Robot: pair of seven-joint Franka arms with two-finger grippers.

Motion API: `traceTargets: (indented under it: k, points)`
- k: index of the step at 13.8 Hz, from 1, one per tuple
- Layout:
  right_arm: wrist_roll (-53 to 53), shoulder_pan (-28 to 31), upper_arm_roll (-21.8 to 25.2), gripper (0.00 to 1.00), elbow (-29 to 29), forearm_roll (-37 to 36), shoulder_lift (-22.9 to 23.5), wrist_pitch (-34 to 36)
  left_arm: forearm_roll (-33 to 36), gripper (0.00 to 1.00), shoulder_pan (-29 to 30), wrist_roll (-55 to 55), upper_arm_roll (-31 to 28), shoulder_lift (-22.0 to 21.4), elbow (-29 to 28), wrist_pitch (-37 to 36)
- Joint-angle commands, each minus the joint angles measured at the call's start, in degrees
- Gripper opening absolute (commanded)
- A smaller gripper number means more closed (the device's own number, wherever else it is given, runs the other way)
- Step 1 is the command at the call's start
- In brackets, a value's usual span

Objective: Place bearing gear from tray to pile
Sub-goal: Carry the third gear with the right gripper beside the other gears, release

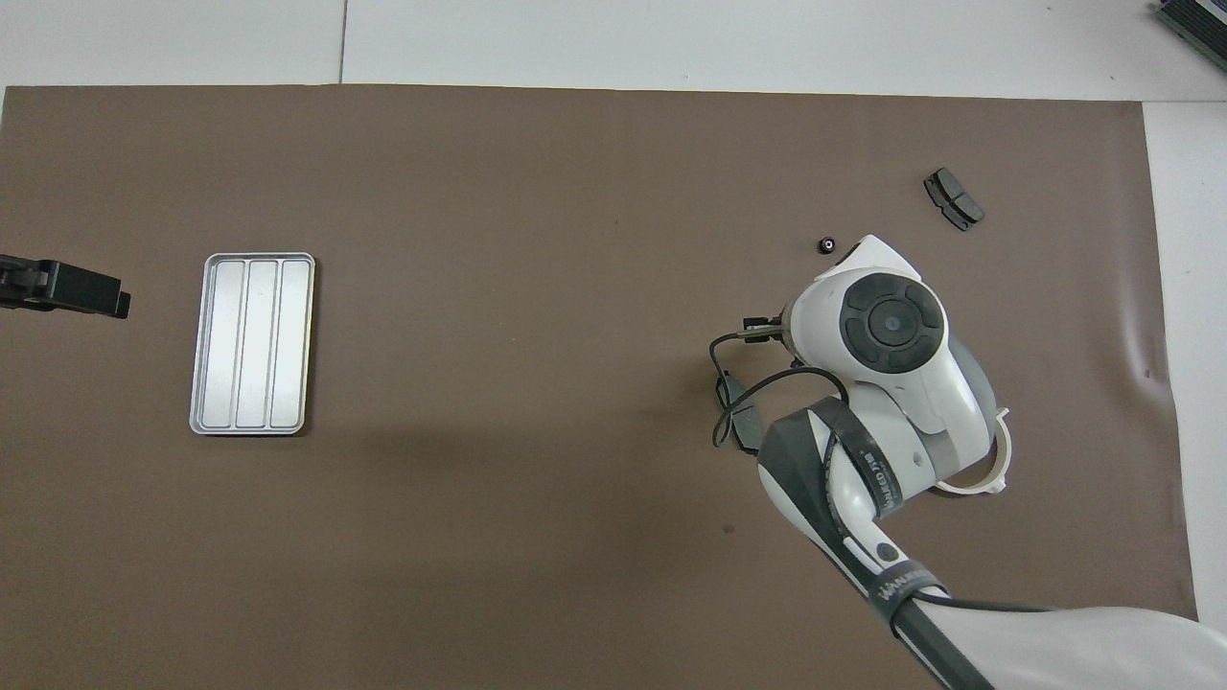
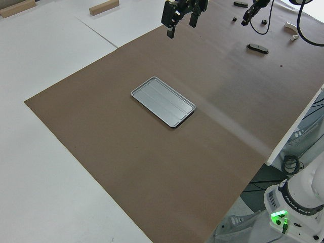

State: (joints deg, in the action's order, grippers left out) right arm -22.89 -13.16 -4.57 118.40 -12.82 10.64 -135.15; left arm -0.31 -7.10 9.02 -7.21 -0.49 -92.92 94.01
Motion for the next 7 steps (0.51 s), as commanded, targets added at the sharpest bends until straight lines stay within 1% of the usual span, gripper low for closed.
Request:
traceTargets:
  k: [1,3,5,6,7]
  points:
    - [6.7,3.93,-0.97,0.0,5.07,0.16,-2.55,-1.17,0.48,1.0,-0.11,-0.49,0.0,-0.83,-0.6,0.21]
    - [11.18,6.3,-0.97,0.0,7.36,3.3,-2.9,-1.17,0.48,1.0,-0.02,-0.58,-0.08,-0.83,-0.6,0.12]
    - [16.1,7.88,-0.97,0.0,8.25,6.74,-2.9,-0.91,0.48,1.0,0.24,-0.58,-0.08,-0.83,-0.6,-0.05]
    - [17.87,8.67,-0.97,0.0,9.03,7.01,-3.08,-0.82,0.48,1.0,0.33,-0.58,-0.08,-0.92,-0.6,0.12]
    - [18.93,9.47,-0.97,0.02,9.82,7.02,-3.51,-0.73,0.48,1.0,0.33,-0.67,-0.17,-1.0,-0.51,0.3]
